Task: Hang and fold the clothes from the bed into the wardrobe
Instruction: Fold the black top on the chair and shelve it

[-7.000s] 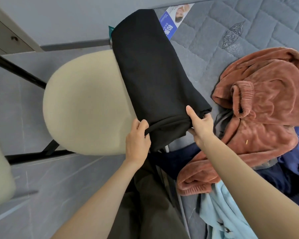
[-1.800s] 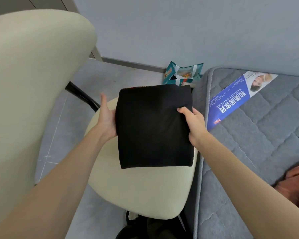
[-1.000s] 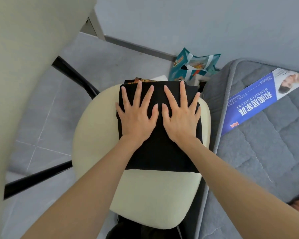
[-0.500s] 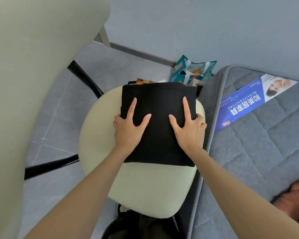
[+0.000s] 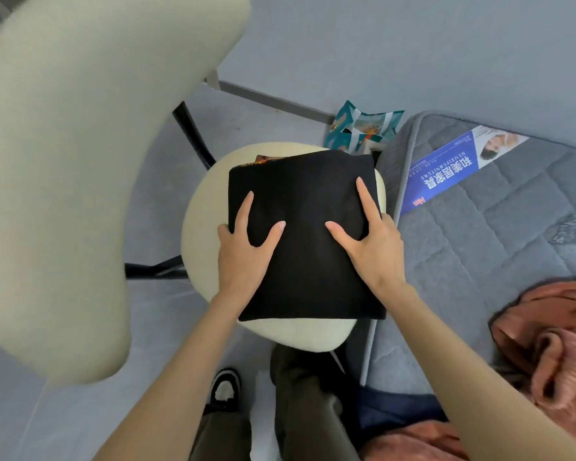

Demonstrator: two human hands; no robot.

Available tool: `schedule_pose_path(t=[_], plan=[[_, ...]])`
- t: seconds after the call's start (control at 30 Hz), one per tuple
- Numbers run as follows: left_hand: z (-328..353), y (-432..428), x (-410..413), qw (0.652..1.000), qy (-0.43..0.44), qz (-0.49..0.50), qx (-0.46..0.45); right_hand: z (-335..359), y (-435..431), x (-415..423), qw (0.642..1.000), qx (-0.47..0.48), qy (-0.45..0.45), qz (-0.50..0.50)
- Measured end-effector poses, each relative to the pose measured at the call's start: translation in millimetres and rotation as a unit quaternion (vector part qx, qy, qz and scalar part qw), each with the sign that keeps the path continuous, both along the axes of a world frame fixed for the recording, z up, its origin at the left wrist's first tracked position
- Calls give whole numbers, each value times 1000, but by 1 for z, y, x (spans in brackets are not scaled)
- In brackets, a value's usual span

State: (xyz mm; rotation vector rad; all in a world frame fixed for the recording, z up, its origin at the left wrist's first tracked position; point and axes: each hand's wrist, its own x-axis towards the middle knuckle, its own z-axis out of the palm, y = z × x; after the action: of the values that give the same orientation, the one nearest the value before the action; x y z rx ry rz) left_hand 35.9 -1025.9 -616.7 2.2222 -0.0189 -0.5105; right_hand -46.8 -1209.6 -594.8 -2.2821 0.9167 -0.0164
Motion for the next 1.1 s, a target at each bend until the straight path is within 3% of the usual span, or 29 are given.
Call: schedule_pose_path(t=[0.6, 0.83, 1.1], plan=[[194, 196, -158, 990, -36, -122, -54, 190, 224, -211, 990, 1, -74, -119], [245, 265, -199, 994, -58, -75, -45, 247, 279, -236, 994, 9, -93, -53], [285, 356, -255, 993, -98, 46, -41, 289, 345, -249, 989, 9, -122, 87]])
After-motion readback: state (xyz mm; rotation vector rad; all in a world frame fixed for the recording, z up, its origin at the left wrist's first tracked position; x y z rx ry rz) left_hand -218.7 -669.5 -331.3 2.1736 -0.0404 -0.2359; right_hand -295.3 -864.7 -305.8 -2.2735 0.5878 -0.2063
